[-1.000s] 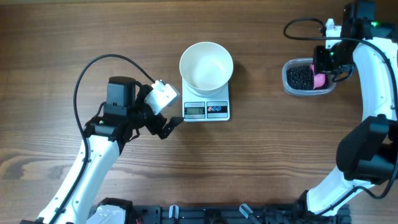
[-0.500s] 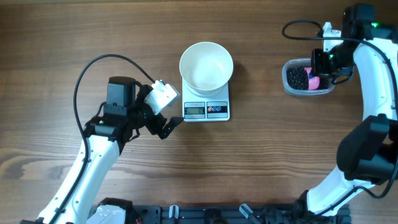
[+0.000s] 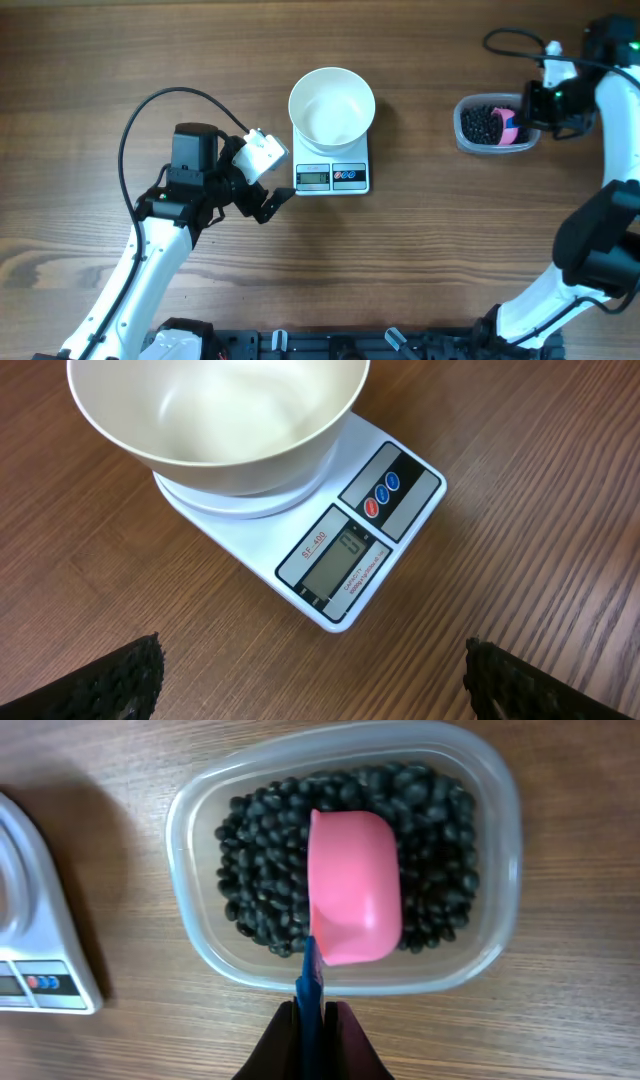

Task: Scoop item into bowl and weigh 150g on scale
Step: 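Drag the scoop through the beans with right gripper to fill it, then lift the filled scoop with right gripper and carry it over the bowl, then tip the scoop with right gripper to pour beans into the bowl, then move the empty scoop with right gripper back to the bean tub, then dig the scoop into the beans with right gripper to refill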

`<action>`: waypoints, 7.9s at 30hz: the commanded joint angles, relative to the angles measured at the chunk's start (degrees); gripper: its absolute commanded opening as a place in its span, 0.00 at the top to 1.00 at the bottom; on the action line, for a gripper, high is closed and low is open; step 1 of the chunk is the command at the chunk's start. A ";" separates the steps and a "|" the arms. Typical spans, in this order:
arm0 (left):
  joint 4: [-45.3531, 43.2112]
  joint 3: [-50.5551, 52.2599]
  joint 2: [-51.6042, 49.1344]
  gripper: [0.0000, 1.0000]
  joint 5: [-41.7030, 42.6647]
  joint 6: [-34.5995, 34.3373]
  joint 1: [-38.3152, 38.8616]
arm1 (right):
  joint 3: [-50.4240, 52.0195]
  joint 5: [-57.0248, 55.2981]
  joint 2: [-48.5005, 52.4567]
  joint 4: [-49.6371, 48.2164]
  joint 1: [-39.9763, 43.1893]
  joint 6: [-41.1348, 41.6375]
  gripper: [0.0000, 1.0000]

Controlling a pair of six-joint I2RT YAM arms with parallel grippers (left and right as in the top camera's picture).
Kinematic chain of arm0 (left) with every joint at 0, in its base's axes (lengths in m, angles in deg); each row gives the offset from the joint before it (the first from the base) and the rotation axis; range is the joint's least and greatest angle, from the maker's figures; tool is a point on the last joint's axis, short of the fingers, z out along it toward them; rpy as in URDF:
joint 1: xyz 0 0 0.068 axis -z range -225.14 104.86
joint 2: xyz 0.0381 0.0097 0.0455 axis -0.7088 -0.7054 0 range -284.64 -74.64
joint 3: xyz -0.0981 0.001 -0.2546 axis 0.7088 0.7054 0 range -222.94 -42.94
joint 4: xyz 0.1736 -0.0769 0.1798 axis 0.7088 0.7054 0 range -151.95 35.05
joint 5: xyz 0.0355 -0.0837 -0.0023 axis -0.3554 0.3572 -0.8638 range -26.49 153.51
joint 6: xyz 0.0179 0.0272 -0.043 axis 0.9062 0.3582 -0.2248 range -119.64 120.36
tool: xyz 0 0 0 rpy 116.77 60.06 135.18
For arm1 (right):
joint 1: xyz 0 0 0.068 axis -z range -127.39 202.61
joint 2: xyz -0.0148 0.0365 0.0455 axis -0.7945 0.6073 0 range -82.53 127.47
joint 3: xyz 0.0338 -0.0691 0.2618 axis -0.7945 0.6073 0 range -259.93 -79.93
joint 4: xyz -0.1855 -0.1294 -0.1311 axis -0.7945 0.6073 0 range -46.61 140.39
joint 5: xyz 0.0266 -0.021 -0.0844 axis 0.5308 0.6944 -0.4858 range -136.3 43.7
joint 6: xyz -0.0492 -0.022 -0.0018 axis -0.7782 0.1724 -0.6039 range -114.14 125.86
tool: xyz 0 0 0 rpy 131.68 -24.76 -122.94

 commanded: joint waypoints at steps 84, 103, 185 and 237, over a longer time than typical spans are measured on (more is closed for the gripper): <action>-0.13 0.35 -0.15 0.00 0.04 -0.37 -0.22 | 0.96 47.25 6.71 18.12 19.80 -23.91 0.96; -0.13 0.35 -0.15 0.00 0.04 -0.37 -0.22 | -2.54 61.02 6.56 21.22 -2.29 -22.12 0.96; -0.13 0.35 -0.15 0.00 0.04 -0.37 -0.22 | -7.28 -26.95 -18.08 6.73 -18.75 15.30 0.96; -0.15 0.35 -0.15 0.00 0.04 -0.37 -0.22 | 13.94 3.41 -10.69 -10.54 -1.66 5.92 0.96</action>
